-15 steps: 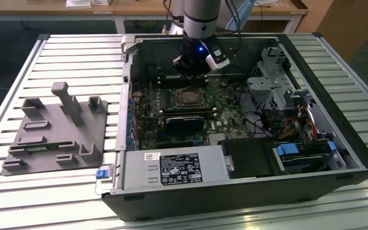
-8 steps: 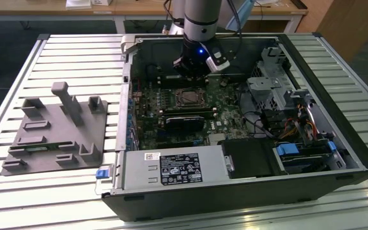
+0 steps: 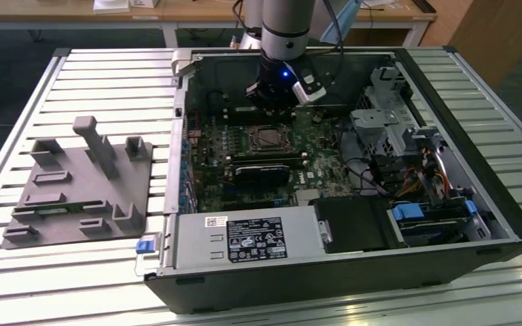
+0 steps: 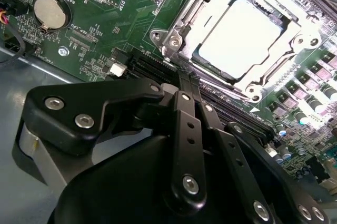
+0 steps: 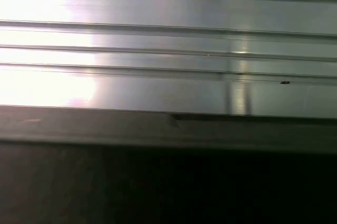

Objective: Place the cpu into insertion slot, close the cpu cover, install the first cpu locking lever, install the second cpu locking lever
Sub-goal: 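Install the first cpu locking lever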

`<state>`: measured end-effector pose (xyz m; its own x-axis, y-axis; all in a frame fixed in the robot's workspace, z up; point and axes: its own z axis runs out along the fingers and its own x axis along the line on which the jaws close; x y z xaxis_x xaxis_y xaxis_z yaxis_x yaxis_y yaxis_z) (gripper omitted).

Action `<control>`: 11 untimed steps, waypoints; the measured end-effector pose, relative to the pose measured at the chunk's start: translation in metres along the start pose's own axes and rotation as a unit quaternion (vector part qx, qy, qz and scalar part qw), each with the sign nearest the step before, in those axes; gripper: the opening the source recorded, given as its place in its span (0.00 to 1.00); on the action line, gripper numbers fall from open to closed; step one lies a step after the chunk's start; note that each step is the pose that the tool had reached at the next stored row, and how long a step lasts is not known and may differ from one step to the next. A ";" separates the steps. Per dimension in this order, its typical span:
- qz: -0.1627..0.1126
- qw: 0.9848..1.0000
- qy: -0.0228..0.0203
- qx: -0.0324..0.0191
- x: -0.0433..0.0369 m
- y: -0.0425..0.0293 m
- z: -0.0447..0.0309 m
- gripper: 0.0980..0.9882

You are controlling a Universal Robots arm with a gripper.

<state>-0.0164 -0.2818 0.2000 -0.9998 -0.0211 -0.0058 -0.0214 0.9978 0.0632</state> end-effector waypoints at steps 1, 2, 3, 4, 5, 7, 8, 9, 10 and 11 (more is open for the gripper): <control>0.000 1.000 0.000 0.000 0.0000 0.0000 0.0001 0.01; 0.000 1.000 0.000 0.000 -0.0001 0.0001 0.0001 0.01; 0.000 1.000 0.000 0.000 -0.0001 0.0001 -0.0002 0.01; 0.000 1.000 0.000 0.000 -0.0001 0.0001 -0.0009 0.01; 0.000 1.000 0.000 0.000 -0.0001 0.0002 -0.0018 0.01; 0.000 1.000 0.000 0.000 -0.0001 0.0002 -0.0022 0.01; 0.000 1.000 0.000 0.000 -0.0001 0.0002 -0.0021 0.01; 0.000 1.000 0.000 0.001 -0.0001 0.0002 -0.0020 0.01; 0.000 1.000 0.000 0.003 -0.0001 0.0002 -0.0015 0.01; 0.000 1.000 0.000 0.004 -0.0001 0.0001 -0.0009 0.01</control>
<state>-0.0163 -0.2817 0.2009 -0.9998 -0.0212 -0.0058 -0.0215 0.9982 0.0554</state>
